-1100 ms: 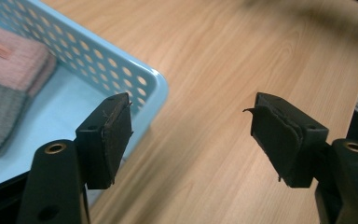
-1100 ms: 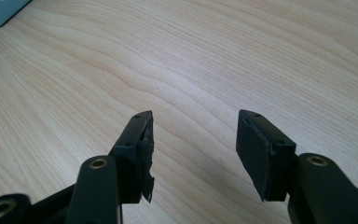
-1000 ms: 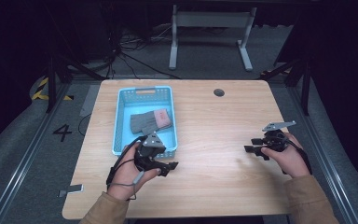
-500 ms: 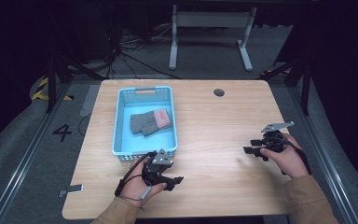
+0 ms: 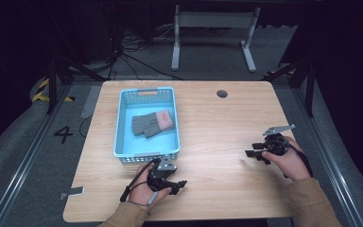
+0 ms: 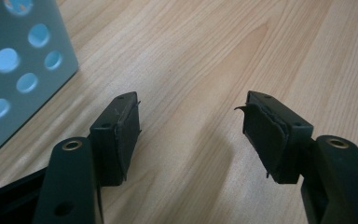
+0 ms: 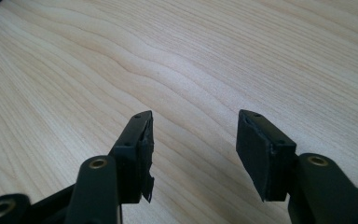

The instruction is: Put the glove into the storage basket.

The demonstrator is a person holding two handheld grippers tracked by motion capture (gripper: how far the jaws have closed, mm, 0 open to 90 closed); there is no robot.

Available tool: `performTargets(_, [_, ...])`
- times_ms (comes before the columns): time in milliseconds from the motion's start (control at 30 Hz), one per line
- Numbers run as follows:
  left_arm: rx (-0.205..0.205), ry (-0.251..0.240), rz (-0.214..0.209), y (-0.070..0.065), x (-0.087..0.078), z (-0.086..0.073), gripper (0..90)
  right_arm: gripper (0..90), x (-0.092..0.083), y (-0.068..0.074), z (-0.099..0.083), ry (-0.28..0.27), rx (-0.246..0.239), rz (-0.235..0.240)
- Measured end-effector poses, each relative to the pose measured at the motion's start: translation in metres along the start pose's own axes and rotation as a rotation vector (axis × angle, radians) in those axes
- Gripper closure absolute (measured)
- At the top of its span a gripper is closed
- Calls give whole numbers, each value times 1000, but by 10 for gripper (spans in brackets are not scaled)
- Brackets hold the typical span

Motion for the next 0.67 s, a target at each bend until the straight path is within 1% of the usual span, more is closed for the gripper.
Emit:
performTargets(33, [9,-3,1,0,0,0,364,473,1,0,-1,2,0,-5])
performTargets(100, [-2,0,-1,0,0,0,359,473,3,-2,-4,9,-8,-8])
performTargets(200, [1,-2,3,0,-1,1,356,469,6,-5,-7,18,-7,-12])
performTargets(233, [9,-3,5,1,-2,1,356,467,6,-5,-8,19,-9,-13])
performTargets(367, [10,-16,9,0,-3,3,354,460,6,-5,-8,14,-12,-15])
performTargets(533, [21,-16,5,0,-4,3,348,459,6,-5,-8,14,-12,-13])
performTargets(667, [27,-21,11,0,-5,4,344,458,6,-5,-7,8,-14,-17])
Point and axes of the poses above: each handheld gripper's, and its own axes: x roughly forward along the jaws, z roughly out of its top, y roughly to its left, the point moved 5 cm from there along x, roughly forward along the jaws, and after that the axes turned 11 degrees about -y, right-handed, at the moved point
